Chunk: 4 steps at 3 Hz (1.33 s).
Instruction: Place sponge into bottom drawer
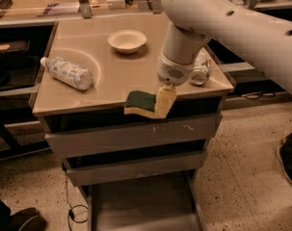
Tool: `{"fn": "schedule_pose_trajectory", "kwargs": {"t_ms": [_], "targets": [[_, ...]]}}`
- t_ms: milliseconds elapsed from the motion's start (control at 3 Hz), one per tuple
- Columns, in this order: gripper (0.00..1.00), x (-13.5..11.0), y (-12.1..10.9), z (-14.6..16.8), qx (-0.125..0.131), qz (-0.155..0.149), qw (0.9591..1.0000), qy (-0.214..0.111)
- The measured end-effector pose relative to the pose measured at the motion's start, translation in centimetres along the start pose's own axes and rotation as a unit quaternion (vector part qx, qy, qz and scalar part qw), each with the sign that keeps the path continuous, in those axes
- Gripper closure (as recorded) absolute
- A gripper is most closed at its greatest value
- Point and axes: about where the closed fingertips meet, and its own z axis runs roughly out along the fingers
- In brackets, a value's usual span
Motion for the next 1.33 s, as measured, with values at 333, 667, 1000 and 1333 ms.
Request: {"fn": "schedule_pose_trajectory", "kwargs": {"t_ms": [333,667,1000,1333], "targets": [[1.00,0.2,0.5,0.4,-0.005,-0.001,1.0000,0.005],[1.00,0.8,2.0,0.3,-0.009,0.008,0.9998,0.013],[1.00,2.1,5.8,1.5,-0.034,0.035,0.9987,0.016],[1.00,4.4,9.5,5.3,-0.081,0.068,0.9943,0.016]]}}
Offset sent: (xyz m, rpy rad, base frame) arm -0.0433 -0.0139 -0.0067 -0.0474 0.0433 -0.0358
